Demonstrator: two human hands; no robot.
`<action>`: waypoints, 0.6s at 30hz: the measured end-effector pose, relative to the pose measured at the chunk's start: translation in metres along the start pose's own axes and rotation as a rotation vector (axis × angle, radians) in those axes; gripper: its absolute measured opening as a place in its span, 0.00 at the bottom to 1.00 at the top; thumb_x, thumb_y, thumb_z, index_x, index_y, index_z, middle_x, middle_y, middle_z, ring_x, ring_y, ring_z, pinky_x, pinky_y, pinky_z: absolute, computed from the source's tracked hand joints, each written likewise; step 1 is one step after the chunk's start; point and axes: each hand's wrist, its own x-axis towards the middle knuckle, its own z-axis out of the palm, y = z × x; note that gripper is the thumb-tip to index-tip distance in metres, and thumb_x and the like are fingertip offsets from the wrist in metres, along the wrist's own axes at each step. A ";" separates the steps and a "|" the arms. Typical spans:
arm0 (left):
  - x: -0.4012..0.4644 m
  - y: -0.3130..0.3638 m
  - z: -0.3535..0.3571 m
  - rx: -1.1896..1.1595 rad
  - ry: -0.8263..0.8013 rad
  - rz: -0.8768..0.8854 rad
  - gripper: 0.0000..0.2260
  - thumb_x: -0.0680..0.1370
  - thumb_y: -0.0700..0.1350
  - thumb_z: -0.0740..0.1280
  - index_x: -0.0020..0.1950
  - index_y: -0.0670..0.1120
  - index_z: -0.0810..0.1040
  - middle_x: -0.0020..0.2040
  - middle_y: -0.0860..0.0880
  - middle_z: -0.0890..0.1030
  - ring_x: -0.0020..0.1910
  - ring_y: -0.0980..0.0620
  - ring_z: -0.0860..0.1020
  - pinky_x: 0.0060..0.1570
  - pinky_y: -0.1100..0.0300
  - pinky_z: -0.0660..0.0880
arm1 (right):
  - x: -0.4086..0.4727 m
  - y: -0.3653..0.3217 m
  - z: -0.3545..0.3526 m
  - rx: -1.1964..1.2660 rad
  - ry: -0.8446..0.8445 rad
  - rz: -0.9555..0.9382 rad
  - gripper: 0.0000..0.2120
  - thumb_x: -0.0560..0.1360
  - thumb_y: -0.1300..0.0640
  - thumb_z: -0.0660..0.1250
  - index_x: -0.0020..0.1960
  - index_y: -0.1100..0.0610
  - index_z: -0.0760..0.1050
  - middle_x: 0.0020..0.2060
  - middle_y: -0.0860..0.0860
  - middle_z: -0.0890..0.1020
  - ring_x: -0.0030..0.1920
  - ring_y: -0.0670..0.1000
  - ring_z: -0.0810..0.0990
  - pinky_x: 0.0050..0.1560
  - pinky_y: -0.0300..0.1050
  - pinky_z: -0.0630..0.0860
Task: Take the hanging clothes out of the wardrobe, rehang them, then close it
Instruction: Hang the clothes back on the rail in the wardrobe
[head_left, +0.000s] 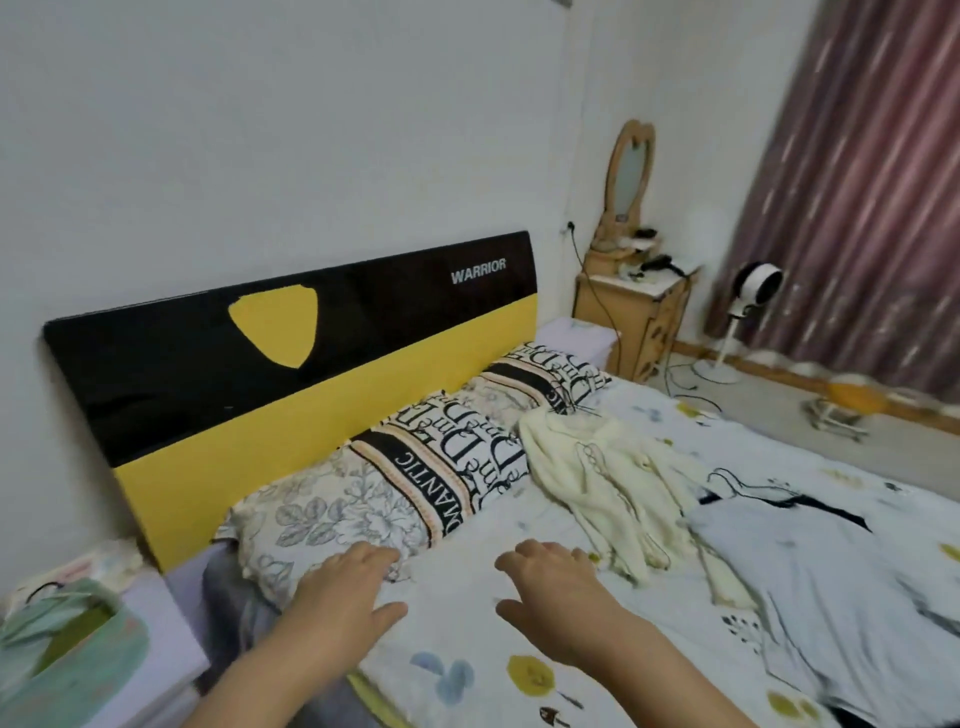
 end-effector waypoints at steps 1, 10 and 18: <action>0.012 0.007 0.000 0.000 -0.014 0.038 0.25 0.79 0.57 0.58 0.74 0.54 0.57 0.72 0.54 0.61 0.70 0.52 0.63 0.67 0.58 0.63 | -0.001 0.010 0.000 0.010 -0.002 0.041 0.20 0.79 0.49 0.58 0.68 0.55 0.65 0.64 0.56 0.70 0.66 0.58 0.66 0.66 0.58 0.60; 0.115 0.069 0.000 0.054 -0.170 0.446 0.25 0.79 0.57 0.58 0.74 0.53 0.56 0.73 0.55 0.59 0.71 0.54 0.61 0.68 0.58 0.62 | -0.015 0.072 0.010 0.160 -0.007 0.442 0.20 0.78 0.50 0.58 0.68 0.56 0.66 0.64 0.56 0.68 0.66 0.58 0.64 0.66 0.57 0.59; 0.158 0.135 0.021 0.134 -0.291 0.776 0.24 0.80 0.56 0.57 0.74 0.53 0.55 0.71 0.54 0.61 0.70 0.53 0.62 0.65 0.60 0.64 | -0.066 0.092 0.031 0.272 -0.026 0.756 0.21 0.79 0.49 0.58 0.69 0.57 0.65 0.65 0.56 0.68 0.66 0.58 0.64 0.64 0.55 0.62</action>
